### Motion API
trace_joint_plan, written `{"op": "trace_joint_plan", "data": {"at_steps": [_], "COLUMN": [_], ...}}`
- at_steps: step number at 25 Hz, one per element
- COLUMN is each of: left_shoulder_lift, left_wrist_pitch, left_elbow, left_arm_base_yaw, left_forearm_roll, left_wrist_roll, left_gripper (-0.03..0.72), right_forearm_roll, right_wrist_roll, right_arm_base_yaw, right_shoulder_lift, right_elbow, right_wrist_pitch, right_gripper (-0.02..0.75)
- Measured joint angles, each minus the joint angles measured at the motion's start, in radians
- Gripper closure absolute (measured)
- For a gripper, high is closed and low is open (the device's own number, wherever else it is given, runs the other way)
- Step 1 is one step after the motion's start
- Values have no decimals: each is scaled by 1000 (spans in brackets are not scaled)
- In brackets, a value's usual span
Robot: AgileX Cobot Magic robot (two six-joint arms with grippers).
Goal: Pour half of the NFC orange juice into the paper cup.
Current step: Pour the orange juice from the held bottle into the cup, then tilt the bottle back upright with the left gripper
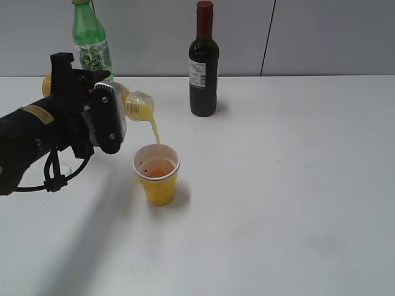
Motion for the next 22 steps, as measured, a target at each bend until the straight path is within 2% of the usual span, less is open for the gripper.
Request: {"op": "trace_joint_plan", "data": {"at_steps": [22], "left_shoulder_lift": [0], "left_wrist_pitch": [-1], "left_elbow": [0], "left_arm_base_yaw": [0], "left_forearm_roll": [0], "left_wrist_roll": [2], "left_gripper": [217], "right_forearm_roll": [0], "right_wrist_roll": [0], "right_arm_base_yaw": [0], "right_shoulder_lift": [0], "right_elbow": [0], "right_wrist_pitch": [0], "right_gripper": [166]}}
